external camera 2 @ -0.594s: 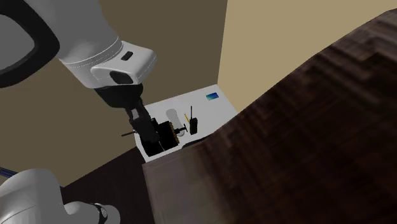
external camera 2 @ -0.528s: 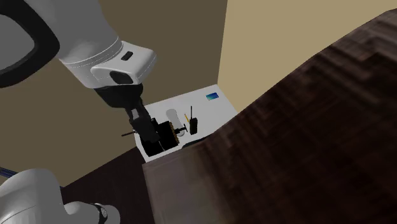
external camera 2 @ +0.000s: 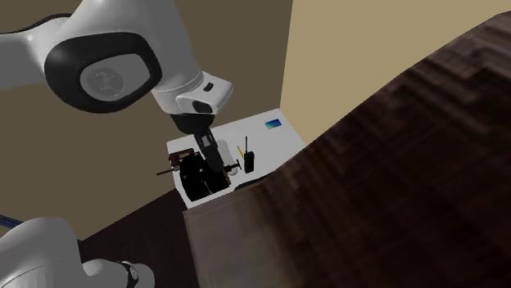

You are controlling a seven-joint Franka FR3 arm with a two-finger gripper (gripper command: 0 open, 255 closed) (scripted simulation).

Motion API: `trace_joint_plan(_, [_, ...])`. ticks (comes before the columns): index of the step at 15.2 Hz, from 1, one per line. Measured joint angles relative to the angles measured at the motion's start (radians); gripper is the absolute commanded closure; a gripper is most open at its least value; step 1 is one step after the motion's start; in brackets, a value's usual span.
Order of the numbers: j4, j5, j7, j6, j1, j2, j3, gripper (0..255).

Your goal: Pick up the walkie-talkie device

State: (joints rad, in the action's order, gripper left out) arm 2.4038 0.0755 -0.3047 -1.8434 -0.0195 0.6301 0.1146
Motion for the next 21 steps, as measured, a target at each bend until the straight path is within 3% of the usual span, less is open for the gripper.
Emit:
trace_joint_plan(9, [-0.085,-0.020,-0.173,-0.179,0.011,-0.331,0.078,0])
trace_joint_plan(21, [-0.330,0.024,-0.390,-0.326,-0.004,-0.811,0.121,0])
